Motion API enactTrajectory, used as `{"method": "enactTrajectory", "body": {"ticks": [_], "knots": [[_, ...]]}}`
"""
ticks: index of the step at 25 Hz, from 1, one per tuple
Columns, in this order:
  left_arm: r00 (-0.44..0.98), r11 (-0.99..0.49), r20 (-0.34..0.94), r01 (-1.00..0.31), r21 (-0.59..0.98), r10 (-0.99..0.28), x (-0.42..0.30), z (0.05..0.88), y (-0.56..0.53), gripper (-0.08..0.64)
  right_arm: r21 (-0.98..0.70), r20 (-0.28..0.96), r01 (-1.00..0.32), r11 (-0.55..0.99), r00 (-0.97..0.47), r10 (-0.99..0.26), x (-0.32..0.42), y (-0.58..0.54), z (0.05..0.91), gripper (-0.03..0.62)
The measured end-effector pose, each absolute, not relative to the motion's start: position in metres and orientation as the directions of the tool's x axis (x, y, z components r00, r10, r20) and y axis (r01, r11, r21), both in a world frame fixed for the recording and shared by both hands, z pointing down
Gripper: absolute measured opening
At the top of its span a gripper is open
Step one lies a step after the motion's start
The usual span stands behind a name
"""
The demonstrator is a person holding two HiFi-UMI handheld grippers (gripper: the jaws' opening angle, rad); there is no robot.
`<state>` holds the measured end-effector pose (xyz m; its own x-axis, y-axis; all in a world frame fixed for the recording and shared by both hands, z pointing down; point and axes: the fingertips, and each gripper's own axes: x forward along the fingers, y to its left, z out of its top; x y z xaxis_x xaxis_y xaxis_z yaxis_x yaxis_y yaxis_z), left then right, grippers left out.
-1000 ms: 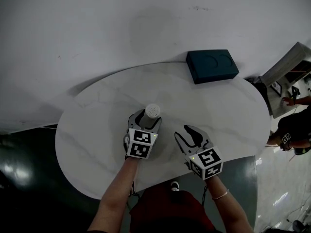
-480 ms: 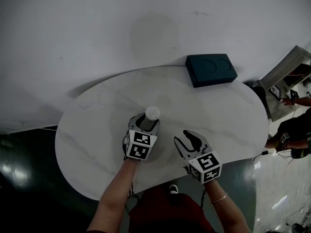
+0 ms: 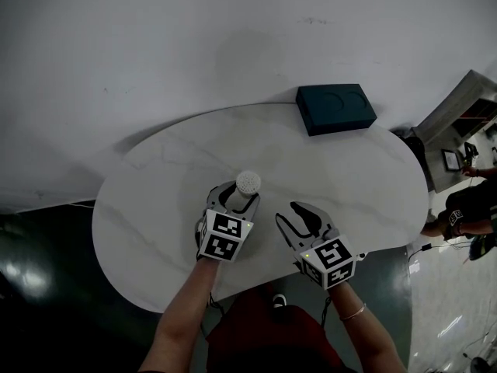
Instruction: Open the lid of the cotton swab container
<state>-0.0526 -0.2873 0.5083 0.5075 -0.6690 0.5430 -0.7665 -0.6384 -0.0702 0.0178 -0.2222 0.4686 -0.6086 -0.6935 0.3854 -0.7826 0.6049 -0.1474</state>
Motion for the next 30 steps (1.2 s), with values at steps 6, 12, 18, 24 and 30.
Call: {"method": "enactTrajectory", "body": {"ticks": [6, 12, 18, 24, 30], "knots": [[0.505, -0.641, 0.541, -0.763, -0.084, -0.673, -0.050, 0.489, -0.267, 0.244, -0.123, 0.361, -0.754, 0.645, -0.639, -0.679, 0.018, -0.209, 0.452, 0.160], [0.508, -0.643, 0.539, -0.761, -0.084, -0.672, -0.040, 0.478, -0.240, 0.244, -0.103, 0.334, -0.724, 0.682, -0.671, -0.662, 0.019, -0.192, 0.434, 0.160], [0.523, -0.655, 0.534, -0.752, -0.076, -0.664, -0.029, 0.468, -0.207, 0.244, -0.074, 0.322, -0.683, 0.727, -0.706, -0.631, 0.018, -0.169, 0.419, 0.160], [0.535, -0.666, 0.530, -0.742, -0.078, -0.658, -0.018, 0.463, -0.178, 0.244, -0.037, 0.312, -0.636, 0.771, -0.740, -0.596, 0.016, -0.145, 0.409, 0.160], [0.549, -0.682, 0.531, -0.727, -0.077, -0.645, -0.008, 0.455, -0.148, 0.244, 0.003, 0.301, -0.602, 0.799, -0.761, -0.574, 0.015, -0.123, 0.399, 0.160]]}}
